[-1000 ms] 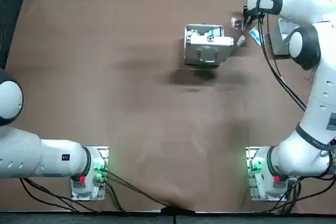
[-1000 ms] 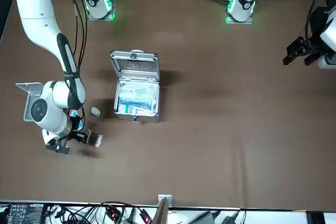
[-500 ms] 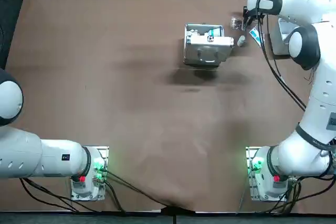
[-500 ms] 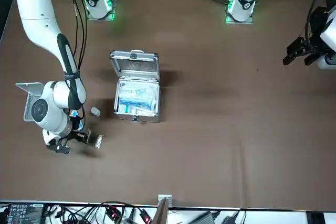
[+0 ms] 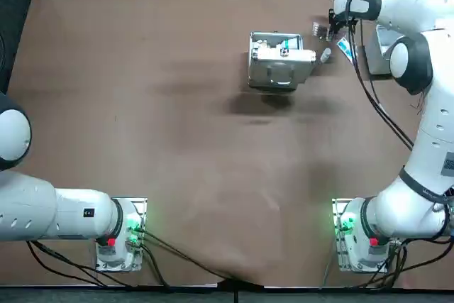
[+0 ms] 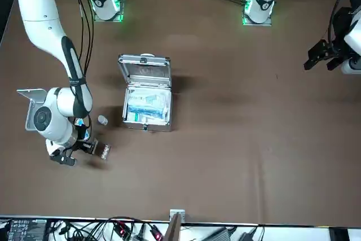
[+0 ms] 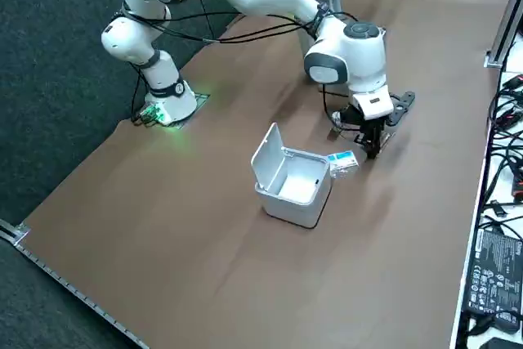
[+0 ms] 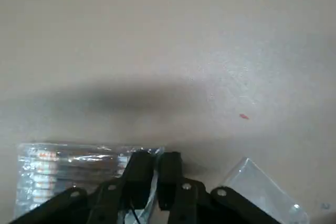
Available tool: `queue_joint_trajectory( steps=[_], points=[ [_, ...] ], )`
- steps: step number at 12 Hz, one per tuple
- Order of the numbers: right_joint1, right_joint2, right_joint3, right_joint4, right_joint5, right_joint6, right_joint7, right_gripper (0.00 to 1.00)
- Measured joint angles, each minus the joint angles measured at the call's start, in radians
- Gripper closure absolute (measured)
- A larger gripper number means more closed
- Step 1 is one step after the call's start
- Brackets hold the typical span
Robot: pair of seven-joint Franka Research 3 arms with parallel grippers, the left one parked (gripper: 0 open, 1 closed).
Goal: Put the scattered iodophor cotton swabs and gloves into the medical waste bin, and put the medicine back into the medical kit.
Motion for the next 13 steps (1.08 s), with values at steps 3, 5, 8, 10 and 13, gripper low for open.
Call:
queue_joint_trajectory(
  steps=[3, 5, 8, 10, 13],
  points=[
    [0.000, 0.002, 0.000, 0.000, 0.000, 0.000, 0.000, 0.88],
    [0.000, 0.002, 0.000, 0.001, 0.000, 0.001, 0.000, 0.98],
    [0.002, 0.001, 0.000, 0.014, 0.005, 0.001, 0.000, 0.99],
    [0.005, -0.012, 0.001, 0.028, 0.016, -0.003, 0.000, 0.99],
    [0.004, -0.068, 0.001, 0.037, 0.021, -0.056, 0.000, 0.99]
  ],
)
